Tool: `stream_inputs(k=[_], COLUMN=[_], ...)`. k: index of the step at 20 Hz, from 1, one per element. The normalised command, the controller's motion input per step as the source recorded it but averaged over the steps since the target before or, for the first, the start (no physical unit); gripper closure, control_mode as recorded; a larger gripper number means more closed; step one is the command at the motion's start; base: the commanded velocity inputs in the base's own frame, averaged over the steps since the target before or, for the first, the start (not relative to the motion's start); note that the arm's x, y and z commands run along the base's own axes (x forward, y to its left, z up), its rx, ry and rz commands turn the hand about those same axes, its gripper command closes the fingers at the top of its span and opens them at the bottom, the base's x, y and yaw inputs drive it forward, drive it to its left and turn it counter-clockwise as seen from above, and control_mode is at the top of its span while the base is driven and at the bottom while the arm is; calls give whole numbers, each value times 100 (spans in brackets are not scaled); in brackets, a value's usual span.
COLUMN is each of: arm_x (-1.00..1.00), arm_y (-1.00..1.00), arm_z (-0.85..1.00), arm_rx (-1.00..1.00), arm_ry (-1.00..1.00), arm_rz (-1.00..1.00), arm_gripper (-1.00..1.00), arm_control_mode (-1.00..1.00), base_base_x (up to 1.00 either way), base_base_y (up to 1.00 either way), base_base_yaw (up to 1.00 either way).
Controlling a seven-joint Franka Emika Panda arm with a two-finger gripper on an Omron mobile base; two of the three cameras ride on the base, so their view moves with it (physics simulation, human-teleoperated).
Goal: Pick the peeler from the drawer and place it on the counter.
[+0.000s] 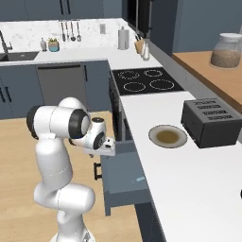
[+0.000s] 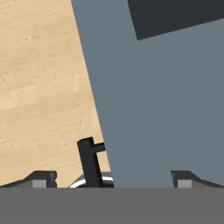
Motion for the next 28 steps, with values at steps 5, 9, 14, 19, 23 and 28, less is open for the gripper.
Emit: stream_inputs(k=[5,9,14,19,23,28], arm_x=[3,-10,-52,-58,-35,-24], arm_y=[30,64,99,100,100,91], arm_z=[-45,-28,-1,0,2,42], arm_rx=[0,0,0,0,0,-1], arm_ry=[3,7,1,0,1,1], arm_rz=[2,7,13,14,15,14], arm_gripper=[-100,-100,-100,-100,-100,-100], arm_control_mode=[-100,-100,-100,-100,-100,-100], base_base_x=[0,0,0,0,0,0], base_base_y=[0,0,0,0,0,0], base_base_yaw=[0,0,0,0,0,0])
